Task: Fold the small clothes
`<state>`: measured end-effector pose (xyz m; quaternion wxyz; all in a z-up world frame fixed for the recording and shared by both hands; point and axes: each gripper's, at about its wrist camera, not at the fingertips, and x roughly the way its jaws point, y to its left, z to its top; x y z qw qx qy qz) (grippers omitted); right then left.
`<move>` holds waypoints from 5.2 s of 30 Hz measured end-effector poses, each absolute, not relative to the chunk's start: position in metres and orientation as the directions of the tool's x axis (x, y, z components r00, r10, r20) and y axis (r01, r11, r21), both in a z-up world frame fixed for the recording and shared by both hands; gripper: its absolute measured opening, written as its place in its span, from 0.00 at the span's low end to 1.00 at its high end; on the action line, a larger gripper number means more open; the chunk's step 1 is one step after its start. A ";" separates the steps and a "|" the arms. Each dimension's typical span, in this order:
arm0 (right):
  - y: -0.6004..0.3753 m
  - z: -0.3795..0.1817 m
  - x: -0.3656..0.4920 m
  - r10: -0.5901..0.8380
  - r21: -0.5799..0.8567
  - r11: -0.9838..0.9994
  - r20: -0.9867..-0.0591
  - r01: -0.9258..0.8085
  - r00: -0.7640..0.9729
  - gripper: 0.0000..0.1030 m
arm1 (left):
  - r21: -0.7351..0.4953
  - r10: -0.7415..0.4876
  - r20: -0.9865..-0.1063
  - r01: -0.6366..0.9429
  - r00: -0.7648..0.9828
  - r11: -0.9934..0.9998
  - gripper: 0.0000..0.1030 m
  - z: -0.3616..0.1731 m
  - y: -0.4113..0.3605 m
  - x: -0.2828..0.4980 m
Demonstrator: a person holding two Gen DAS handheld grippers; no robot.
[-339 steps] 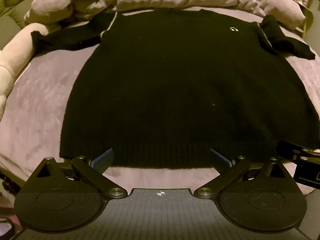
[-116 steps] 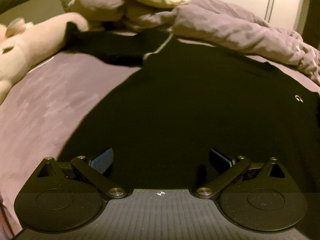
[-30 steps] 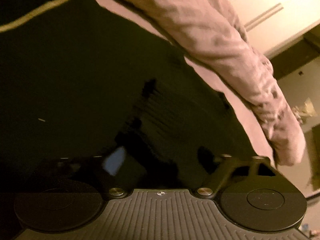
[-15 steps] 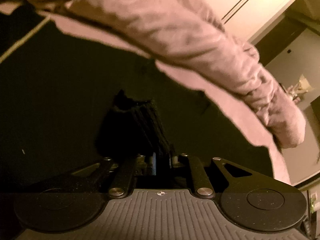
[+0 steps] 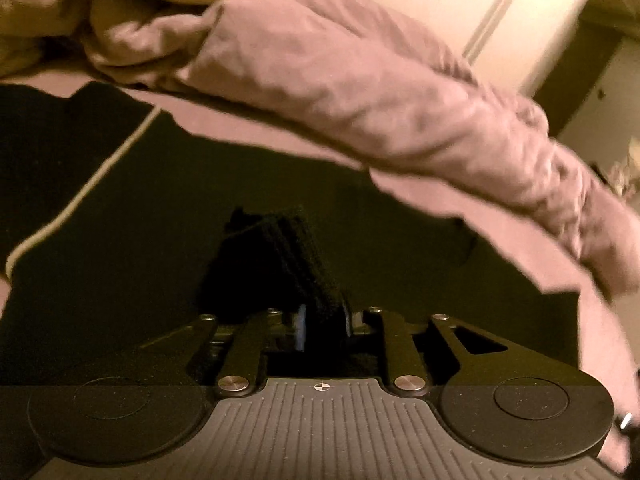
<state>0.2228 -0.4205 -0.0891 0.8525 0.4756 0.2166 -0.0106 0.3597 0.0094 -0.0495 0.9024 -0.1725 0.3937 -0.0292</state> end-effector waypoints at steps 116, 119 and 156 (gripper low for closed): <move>-0.325 -0.085 0.276 -0.087 0.155 0.966 -0.562 0.208 0.823 0.26 | -0.035 0.198 -0.553 -0.260 0.809 0.965 0.90 -0.043 0.161 0.304; -0.326 -0.087 0.275 -0.082 0.165 0.965 -0.555 0.206 0.828 0.26 | -0.115 0.316 -0.568 -0.453 0.760 0.884 0.88 -0.037 0.244 0.304; -0.336 -0.093 0.272 -0.038 0.263 0.942 -0.530 0.207 0.847 0.27 | -0.155 -0.013 -0.379 -0.050 0.925 0.987 0.13 0.063 0.136 0.329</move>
